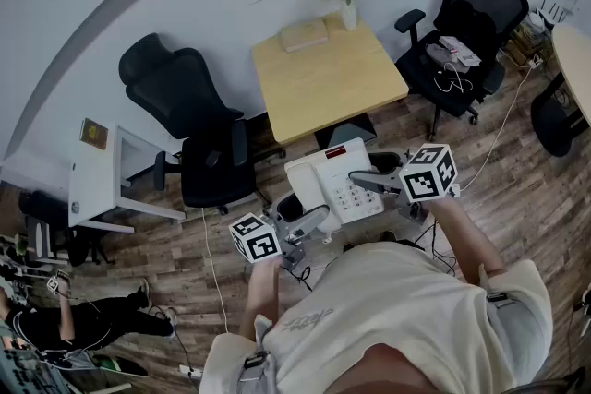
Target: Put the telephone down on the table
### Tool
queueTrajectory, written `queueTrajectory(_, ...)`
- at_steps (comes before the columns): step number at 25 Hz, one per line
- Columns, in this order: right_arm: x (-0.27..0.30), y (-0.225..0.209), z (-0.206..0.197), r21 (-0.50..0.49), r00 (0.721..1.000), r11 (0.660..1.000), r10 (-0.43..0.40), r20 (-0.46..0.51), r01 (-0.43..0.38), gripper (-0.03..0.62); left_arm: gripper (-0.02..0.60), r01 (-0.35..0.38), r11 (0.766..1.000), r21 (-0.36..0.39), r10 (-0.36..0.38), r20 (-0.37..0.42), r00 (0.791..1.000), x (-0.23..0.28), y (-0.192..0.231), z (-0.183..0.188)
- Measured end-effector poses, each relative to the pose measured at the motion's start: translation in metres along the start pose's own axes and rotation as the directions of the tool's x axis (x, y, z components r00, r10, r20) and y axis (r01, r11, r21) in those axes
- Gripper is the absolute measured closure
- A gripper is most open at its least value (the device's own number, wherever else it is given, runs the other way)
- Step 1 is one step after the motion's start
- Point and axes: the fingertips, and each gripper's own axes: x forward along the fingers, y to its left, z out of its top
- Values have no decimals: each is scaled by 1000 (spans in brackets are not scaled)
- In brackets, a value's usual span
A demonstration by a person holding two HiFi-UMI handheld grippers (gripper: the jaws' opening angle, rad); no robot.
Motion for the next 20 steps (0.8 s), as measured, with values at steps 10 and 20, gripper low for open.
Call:
queueTrajectory(10,-12,-7,3,-41,1000,999,16,10,-16,361,212,-12,1000,19,12,6,1000,15,-5,-1)
queueTrajectory(20,-39,-33,-7,-38,999,998,45,26,-44,361,212,-47,998,28,47,1,999,50,-10,-16)
